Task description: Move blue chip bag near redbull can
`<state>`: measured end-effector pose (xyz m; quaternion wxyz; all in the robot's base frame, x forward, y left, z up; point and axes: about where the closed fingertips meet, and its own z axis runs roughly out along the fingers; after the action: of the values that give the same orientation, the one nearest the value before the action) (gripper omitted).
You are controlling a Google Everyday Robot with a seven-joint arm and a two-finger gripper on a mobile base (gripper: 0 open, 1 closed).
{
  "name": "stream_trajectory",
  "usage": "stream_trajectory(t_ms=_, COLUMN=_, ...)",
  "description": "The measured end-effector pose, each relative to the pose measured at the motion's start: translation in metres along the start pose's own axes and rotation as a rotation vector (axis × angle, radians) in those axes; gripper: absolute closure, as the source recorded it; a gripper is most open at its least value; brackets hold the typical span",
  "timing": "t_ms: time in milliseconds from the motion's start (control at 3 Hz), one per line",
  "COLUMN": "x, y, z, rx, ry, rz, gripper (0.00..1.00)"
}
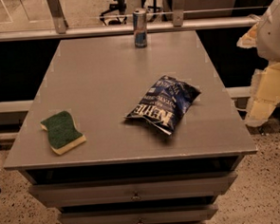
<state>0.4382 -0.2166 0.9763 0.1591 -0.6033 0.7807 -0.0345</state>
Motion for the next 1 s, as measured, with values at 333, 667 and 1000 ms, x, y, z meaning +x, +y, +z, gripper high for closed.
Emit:
stream_trajectory(t_ms=333, x=-0.001, y=0.000, z=0.000, rx=0.006, ry=-0.002, rz=0.000, gripper=0.00)
stream_trajectory(t_ms=667, x=-0.003, y=-0.003, z=0.021, rx=-0.003, ry=-0.041, rz=0.019, gripper=0.00)
stream_trajectory(t_ms=1000, x=-0.013, y=-0.012, z=0.067, rx=-0.052, ry=-0.128, rz=0.072, gripper=0.00)
